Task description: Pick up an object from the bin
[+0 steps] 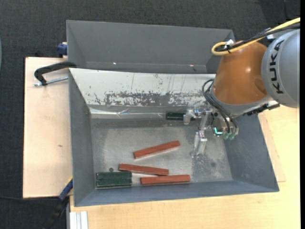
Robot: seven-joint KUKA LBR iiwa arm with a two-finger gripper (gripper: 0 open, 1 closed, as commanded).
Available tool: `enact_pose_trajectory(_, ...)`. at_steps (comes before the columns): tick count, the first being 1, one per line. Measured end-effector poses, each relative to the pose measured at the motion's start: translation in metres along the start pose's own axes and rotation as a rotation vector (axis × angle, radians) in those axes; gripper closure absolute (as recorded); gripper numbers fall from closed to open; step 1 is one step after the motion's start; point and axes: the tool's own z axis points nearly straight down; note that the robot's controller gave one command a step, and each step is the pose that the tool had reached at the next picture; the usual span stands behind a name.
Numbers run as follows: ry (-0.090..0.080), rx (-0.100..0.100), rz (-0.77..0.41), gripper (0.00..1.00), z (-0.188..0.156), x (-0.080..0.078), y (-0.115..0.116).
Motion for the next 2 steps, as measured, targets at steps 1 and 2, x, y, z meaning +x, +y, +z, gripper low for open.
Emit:
enact_pose_trajectory(1, -0.006, 0.0, 0.0, 0.0, -0.003, -0.002, 0.0)
enact_pose_trajectory(2, -0.013, 0.0, 0.002, 0.0, 0.048, -0.01, 0.015)
